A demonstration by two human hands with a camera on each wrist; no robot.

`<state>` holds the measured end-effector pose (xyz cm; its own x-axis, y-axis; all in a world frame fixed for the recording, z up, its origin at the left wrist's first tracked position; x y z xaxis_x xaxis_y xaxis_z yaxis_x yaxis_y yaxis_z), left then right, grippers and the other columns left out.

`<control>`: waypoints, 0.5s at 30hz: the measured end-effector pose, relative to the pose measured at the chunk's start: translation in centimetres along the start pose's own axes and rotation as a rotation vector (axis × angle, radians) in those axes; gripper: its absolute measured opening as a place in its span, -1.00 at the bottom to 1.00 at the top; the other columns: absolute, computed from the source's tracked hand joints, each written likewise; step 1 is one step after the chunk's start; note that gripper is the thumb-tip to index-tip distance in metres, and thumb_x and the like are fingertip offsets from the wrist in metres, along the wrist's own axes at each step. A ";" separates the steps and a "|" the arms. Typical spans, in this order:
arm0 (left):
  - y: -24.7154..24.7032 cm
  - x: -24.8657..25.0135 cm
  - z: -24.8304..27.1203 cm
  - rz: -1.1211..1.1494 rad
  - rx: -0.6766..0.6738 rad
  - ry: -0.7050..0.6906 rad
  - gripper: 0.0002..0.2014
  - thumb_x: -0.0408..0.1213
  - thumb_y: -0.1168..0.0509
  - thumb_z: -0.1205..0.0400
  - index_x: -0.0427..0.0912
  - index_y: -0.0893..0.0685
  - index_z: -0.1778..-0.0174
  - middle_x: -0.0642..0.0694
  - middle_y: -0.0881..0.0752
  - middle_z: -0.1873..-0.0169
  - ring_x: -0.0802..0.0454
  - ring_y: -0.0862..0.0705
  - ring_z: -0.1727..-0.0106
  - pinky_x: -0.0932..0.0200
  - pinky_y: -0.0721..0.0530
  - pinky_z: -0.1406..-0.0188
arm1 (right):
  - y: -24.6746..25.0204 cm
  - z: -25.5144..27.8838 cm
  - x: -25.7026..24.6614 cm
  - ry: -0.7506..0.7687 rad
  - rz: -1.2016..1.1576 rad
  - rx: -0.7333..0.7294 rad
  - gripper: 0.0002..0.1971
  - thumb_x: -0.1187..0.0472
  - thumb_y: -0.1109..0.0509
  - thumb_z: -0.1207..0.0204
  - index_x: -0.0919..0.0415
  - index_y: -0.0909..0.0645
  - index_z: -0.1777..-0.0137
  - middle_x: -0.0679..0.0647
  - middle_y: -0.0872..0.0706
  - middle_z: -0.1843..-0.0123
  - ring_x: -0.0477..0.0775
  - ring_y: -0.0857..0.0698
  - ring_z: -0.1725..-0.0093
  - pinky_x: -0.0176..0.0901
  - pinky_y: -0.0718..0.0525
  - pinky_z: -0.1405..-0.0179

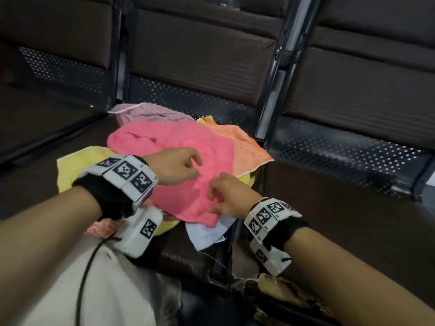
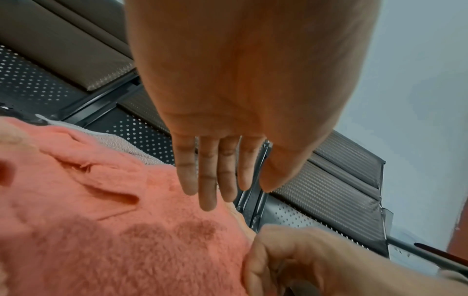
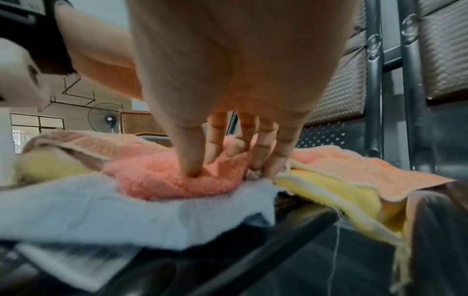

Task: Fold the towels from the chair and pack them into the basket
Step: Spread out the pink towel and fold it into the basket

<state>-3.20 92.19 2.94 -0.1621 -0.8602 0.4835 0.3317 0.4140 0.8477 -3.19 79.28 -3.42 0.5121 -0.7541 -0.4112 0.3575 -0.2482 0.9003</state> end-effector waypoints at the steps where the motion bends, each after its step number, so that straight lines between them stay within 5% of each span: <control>1: -0.3 0.1 -0.2 -0.005 -0.026 -0.004 -0.71 -0.23 -0.25 -0.64 -0.09 -0.52 -0.29 0.00 -0.66 0.10 0.06 -0.59 0.14 0.25 -0.45 0.26 | 0.0 0.0 0.1 0.009 -0.006 0.019 -0.79 0.15 -0.59 -0.35 0.20 -0.63 0.15 -0.03 -0.45 0.11 -0.01 -0.50 0.12 -0.05 -0.59 -0.02; 5: -1.2 1.0 -0.4 -0.019 -0.064 -0.023 -0.74 -0.15 -0.25 -0.65 -0.07 -0.54 -0.24 0.01 -0.67 0.05 0.11 -0.60 0.16 0.26 -0.49 0.27 | 0.7 0.9 0.0 0.037 -0.027 0.024 -0.85 0.20 -0.49 -0.46 0.26 -0.61 0.20 0.01 -0.49 0.13 0.05 -0.53 0.15 -0.02 -0.59 -0.01; 10: -2.9 2.9 1.0 -0.066 -0.163 -0.103 -0.60 0.16 -0.16 -0.62 -0.05 -0.55 -0.20 0.02 -0.69 -0.04 0.05 -0.66 -0.05 0.10 -0.64 -0.12 | 5.0 3.9 0.1 0.027 -0.191 0.216 -0.85 0.30 -0.38 -0.55 0.17 -0.49 0.22 0.03 -0.60 0.24 0.04 -0.55 0.21 -0.08 -0.52 0.14; 13: -3.2 5.0 1.9 0.057 -0.112 -0.224 -0.74 0.03 -0.36 -0.54 0.09 -0.52 -0.08 0.17 -0.64 0.03 0.18 -0.64 0.00 0.42 -0.61 -0.01 | 8.1 7.1 0.5 0.022 -0.301 0.374 -0.80 0.38 -0.33 -0.56 0.15 -0.43 0.23 -0.09 -0.52 0.33 -0.26 -0.50 0.36 -0.34 -0.46 0.29; 15: -3.1 6.7 2.2 0.057 -0.023 -0.296 -0.68 -0.03 -0.46 -0.48 0.07 -0.50 -0.04 0.22 -0.59 0.05 0.20 -0.60 0.02 0.53 -0.54 0.07 | 10.1 9.3 0.9 0.027 -0.434 0.472 -0.77 0.43 -0.30 -0.58 0.15 -0.41 0.23 -0.08 -0.51 0.33 -0.28 -0.51 0.38 -0.38 -0.48 0.28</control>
<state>-7.33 85.85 4.04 -0.4052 -0.7103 0.5755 0.3687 0.4491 0.8139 -6.40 70.42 6.65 0.4200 -0.5111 -0.7500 0.1574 -0.7728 0.6148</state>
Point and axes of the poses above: each hand's wrist, its own z-axis away from the middle knuckle, its own y-axis out of the back of the hand, x = y × z, the point moved 6 cm from there along -z, towards the middle knuckle
